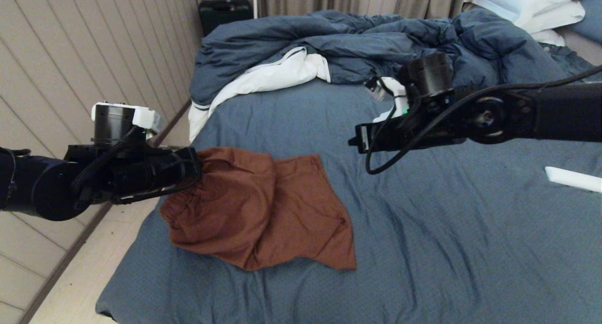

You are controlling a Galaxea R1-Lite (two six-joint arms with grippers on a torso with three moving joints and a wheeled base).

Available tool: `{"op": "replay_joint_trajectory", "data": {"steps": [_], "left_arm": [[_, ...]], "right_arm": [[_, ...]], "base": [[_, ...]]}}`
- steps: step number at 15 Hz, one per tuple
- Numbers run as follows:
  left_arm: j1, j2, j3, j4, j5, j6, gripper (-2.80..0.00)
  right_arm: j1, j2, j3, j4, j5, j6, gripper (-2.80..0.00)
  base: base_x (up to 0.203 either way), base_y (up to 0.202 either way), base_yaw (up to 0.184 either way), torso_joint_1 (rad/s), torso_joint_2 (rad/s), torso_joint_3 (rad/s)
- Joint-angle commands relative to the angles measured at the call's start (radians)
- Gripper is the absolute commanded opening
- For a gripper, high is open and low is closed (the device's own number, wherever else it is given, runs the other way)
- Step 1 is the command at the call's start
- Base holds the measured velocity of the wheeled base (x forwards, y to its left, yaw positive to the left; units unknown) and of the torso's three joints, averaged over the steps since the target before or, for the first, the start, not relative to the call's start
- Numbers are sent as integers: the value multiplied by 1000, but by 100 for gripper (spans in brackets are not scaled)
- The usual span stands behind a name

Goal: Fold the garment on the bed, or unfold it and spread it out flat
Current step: Unford the brown shorts

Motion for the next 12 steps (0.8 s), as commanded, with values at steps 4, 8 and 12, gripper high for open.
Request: {"op": "replay_joint_trajectory", "data": {"steps": [4,8,12], "left_arm": [[0,-3,11,-2,-3,-3,-280],[0,0,21,-15,-1,-1,-280],[0,0,24,-17,-3,-3,-280]], "right_arm": [[95,209,-119,14,-100,-33,0],[104,268,-199,14,-132,-36,0],[122,335,-276,11,-145,-32,0]], "base": [[0,0,0,0,0,0],[0,0,0,0,0,0],[0,0,0,0,0,0]]}}
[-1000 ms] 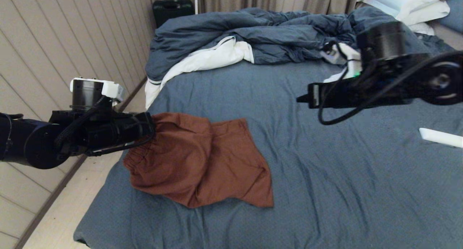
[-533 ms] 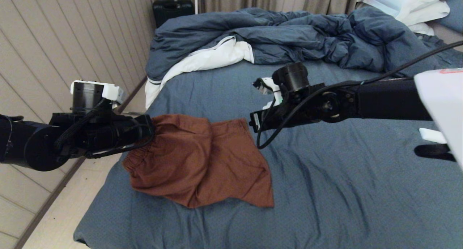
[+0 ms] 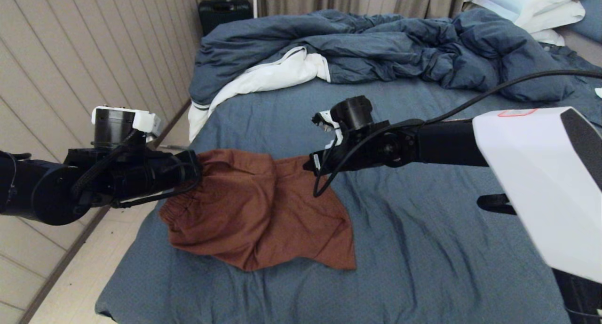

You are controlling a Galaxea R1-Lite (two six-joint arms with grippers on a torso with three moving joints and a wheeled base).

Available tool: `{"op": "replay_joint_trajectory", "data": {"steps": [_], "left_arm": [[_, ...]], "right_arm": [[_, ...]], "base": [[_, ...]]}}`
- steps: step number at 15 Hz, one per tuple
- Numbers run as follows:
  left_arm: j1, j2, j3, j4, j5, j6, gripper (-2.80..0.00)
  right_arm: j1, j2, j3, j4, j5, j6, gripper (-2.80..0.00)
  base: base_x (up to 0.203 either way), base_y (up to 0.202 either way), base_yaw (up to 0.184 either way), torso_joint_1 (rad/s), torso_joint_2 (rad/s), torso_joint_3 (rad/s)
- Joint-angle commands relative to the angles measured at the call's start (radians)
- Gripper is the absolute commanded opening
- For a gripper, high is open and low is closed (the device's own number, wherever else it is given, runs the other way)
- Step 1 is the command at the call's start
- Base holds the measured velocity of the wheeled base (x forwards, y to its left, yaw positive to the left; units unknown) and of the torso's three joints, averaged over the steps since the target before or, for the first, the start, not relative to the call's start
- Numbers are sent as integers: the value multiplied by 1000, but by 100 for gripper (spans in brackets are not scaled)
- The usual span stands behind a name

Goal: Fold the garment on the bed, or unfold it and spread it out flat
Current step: Unford the brown shorts

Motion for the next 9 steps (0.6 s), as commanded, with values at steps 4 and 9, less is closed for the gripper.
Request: {"op": "replay_joint_trajectory", "data": {"steps": [4,9], "left_arm": [[0,8,1,-2,-2,-3,-280],[0,16,1,-2,-2,-3,-280]], "right_arm": [[25,69,-36,-40,-19,0,0],[23,96,-38,-72,-25,1,0]], "base": [[0,0,0,0,0,0],[0,0,0,0,0,0]]}}
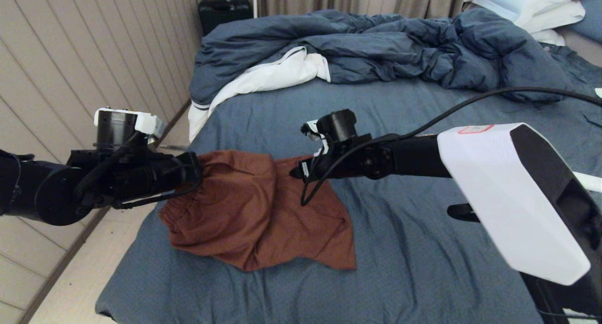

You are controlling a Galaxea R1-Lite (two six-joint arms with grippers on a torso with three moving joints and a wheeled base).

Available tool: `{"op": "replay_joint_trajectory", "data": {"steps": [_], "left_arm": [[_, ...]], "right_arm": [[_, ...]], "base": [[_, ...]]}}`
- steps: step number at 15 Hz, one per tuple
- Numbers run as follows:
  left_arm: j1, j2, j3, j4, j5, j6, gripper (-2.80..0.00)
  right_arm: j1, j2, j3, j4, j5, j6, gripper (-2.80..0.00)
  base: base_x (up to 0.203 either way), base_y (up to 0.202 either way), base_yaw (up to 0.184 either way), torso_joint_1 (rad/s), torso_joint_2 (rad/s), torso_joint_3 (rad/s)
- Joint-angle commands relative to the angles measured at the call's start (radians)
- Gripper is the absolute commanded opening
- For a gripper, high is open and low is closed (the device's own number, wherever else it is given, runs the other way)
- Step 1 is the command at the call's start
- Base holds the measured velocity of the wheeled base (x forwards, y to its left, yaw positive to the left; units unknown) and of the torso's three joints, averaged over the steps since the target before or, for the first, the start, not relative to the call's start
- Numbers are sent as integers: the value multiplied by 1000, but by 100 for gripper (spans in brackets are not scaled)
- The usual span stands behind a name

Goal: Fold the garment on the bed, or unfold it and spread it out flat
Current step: Unford the brown shorts

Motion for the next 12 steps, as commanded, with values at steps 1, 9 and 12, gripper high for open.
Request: {"op": "replay_joint_trajectory", "data": {"steps": [1,9,12], "left_arm": [[0,8,0,-2,0,-4,-280],[0,33,9,-59,3,0,-280],[0,29,11,-62,4,-2,-280]], "right_arm": [[2,10,-1,-12,0,2,0],[2,0,-1,-40,-8,5,-280],[0,7,0,-40,-11,6,-280]], "base": [[0,0,0,0,0,0],[0,0,0,0,0,0],[0,0,0,0,0,0]]}}
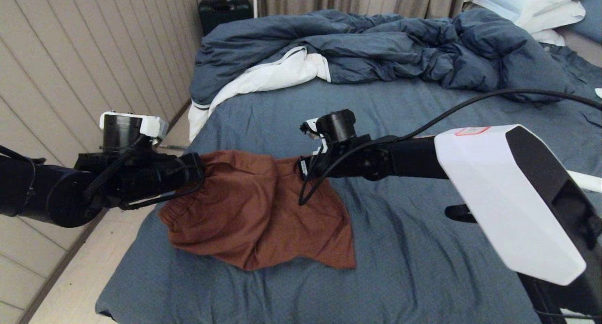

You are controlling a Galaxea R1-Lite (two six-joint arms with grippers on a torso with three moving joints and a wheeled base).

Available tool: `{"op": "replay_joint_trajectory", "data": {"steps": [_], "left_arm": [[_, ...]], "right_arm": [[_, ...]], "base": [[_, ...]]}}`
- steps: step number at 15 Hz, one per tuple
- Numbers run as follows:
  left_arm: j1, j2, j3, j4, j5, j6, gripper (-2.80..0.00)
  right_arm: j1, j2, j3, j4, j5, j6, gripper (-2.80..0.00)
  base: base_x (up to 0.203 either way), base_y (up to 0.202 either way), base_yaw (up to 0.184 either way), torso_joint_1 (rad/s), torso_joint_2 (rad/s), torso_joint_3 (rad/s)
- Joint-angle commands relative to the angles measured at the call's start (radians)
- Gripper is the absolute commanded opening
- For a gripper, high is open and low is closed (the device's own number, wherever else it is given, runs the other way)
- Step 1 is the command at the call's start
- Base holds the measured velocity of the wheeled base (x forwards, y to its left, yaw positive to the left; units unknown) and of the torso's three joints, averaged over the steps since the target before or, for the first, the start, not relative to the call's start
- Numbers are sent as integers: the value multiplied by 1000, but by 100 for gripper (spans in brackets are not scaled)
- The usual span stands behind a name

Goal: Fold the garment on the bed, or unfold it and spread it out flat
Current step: Unford the brown shorts

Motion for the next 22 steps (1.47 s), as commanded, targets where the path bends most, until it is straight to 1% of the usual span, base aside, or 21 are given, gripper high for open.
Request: {"op": "replay_joint_trajectory", "data": {"steps": [1,3,5,7,9,11,14,17,19,20,22], "left_arm": [[0,-3,1,-2,1,-5,-280],[2,-19,3,-2,2,-5,-280],[5,-74,12,-2,4,-3,-280],[21,-143,15,-1,4,3,-280],[33,-205,17,10,3,6,-280],[34,-200,30,6,2,5,-280],[34,-232,56,1,2,3,-280],[36,-333,50,23,4,5,-280],[36,-414,29,81,4,6,-280],[36,-462,1,135,3,6,-280],[35,-532,-94,251,3,6,-280]], "right_arm": [[-1,-6,2,1,-8,3,-280],[-9,-18,3,3,-17,6,-280],[-11,-81,21,8,-38,9,-280],[-11,-171,75,7,-50,11,-280],[-12,-268,168,3,-53,11,-280],[-13,-303,241,0,-56,13,-280],[-14,-346,275,1,-60,13,-280],[-4,-467,329,0,-61,13,-280],[12,-559,377,0,-61,13,-280],[22,-613,402,0,-62,13,-280],[39,-713,443,0,-65,10,-280]], "base": [[0,0,0,0,0,0],[0,0,0,0,0,0],[0,0,0,0,0,0],[0,0,0,0,0,0],[0,0,0,0,0,0],[0,0,0,0,0,0],[0,0,0,0,0,0],[0,0,0,0,0,0],[0,0,0,0,0,0],[0,0,0,0,0,0],[0,0,0,0,0,0]]}}
